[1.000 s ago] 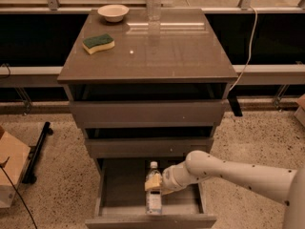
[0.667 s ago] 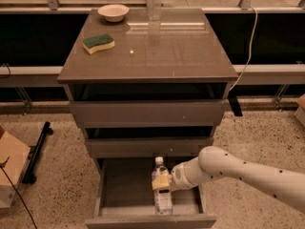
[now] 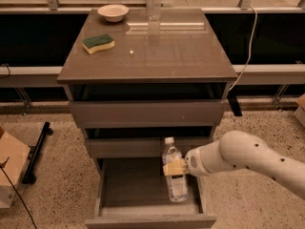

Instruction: Pick blue plastic bottle from bottom drawer and place on counter

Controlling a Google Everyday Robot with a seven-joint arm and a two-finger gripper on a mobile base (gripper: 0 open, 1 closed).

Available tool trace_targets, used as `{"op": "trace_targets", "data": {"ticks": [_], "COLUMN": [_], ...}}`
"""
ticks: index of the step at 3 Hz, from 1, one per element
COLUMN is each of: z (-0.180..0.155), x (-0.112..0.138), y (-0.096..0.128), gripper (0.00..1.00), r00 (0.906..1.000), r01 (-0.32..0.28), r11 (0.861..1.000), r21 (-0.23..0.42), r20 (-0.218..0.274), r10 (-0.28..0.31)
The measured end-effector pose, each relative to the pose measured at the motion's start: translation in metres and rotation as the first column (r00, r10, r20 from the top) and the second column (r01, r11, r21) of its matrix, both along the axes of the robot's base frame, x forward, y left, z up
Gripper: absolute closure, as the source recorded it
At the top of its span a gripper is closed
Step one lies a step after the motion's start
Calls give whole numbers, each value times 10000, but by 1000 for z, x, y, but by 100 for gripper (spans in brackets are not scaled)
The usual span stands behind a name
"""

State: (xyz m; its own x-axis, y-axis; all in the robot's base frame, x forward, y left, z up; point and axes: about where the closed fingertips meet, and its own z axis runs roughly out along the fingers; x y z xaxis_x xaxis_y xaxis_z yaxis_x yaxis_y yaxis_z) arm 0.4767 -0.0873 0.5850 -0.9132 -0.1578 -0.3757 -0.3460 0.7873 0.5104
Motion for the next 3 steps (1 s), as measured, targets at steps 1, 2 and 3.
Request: {"op": "trace_targets", "data": {"ticks": [1, 2, 3], "z": [23, 23, 64], "x": [3, 3, -3], "y": [-4, -4, -10], "gripper": [100, 100, 100], "r00": [9992, 9991, 9895], "r01": [21, 19, -397], "r11": [9996, 9996, 9985], "r21": [-285, -285, -387], "r20": [409, 413, 1376], "r10": [-10, -7, 447]}}
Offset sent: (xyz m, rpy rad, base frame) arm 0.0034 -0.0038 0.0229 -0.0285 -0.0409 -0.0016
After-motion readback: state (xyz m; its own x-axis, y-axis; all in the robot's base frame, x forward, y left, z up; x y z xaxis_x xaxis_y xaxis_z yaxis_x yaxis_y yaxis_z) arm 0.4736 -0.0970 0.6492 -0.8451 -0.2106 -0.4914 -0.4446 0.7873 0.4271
